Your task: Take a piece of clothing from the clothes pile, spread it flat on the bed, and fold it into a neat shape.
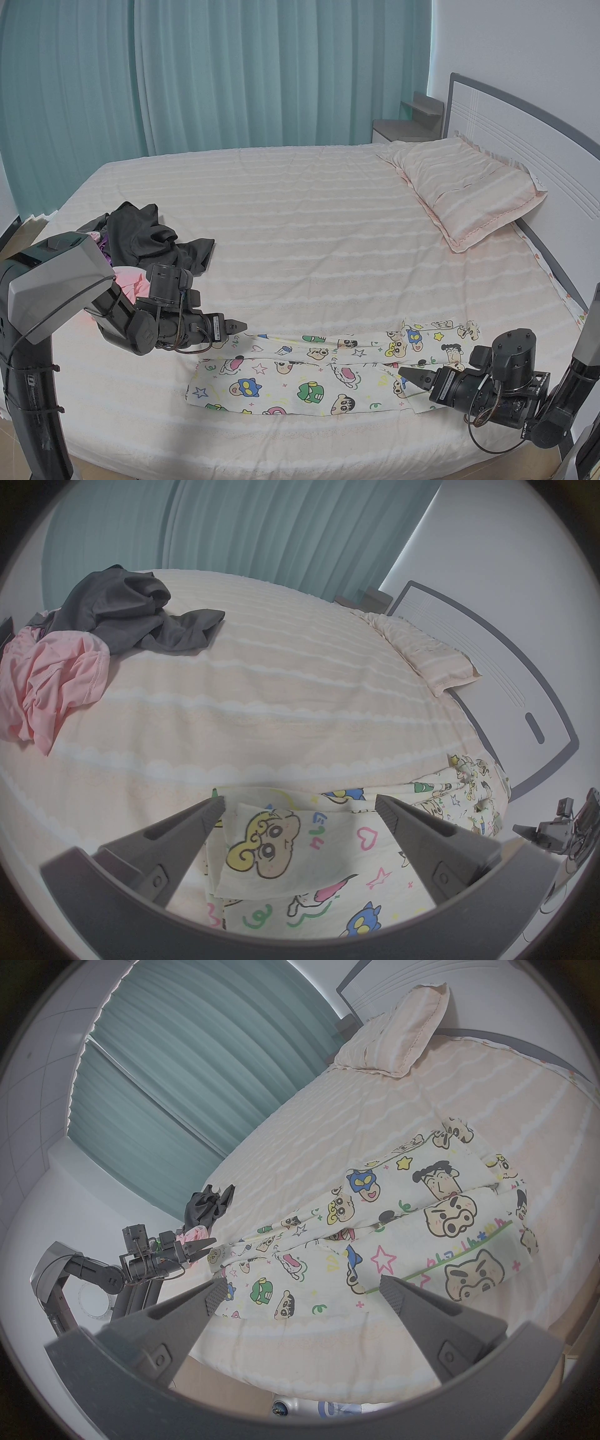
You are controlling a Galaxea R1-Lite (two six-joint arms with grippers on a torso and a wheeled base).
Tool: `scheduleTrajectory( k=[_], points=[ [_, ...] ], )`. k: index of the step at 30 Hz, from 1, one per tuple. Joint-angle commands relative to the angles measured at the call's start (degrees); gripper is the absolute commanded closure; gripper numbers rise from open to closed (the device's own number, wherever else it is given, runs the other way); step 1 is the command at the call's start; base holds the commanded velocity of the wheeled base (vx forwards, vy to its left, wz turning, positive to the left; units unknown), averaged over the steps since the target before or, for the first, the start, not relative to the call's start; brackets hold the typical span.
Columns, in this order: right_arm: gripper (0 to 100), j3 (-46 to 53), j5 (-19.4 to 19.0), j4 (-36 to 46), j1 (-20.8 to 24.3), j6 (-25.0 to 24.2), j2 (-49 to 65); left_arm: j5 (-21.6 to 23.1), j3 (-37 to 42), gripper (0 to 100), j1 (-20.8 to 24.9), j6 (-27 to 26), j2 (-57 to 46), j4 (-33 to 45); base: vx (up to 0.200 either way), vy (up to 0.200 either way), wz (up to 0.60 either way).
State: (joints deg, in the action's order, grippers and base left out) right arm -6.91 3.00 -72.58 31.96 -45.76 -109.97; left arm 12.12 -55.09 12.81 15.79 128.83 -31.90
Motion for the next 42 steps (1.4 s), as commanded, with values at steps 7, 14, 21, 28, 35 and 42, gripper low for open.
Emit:
scheduleTrajectory(
  k=[7,14,21,28,35,42],
  points=[
    [0,0.0,-0.3,0.0,-0.1,-0.2,-0.2,0.0,0.2,0,-0.2,0.0,1.0,0.0,0.0,0.0,0.0],
    [0,0.0,-0.5,0.0,-0.1,-0.3,-0.2,-0.1,0.9,100,-0.8,0.0,0.8,-0.1,0.0,0.0,0.0],
    [0,0.0,-0.5,0.0,-0.1,-0.3,-0.4,0.0,2.8,100,-1.7,0.1,-2.1,-0.4,0.0,0.0,0.0],
    [0,0.0,-0.5,0.0,-0.1,-0.3,-0.3,0.8,8.5,100,-2.7,0.4,-7.9,-2.5,0.0,0.0,0.0],
    [0,0.0,-0.5,0.0,-0.1,-0.4,-0.4,0.9,16.2,100,-2.9,0.3,-10.0,-9.1,0.0,0.0,0.0],
    [0,0.0,-0.5,0.1,-0.1,-0.4,-0.4,1.1,23.1,100,-2.2,-0.1,-9.6,-13.2,0.0,0.0,0.0]
  ],
)
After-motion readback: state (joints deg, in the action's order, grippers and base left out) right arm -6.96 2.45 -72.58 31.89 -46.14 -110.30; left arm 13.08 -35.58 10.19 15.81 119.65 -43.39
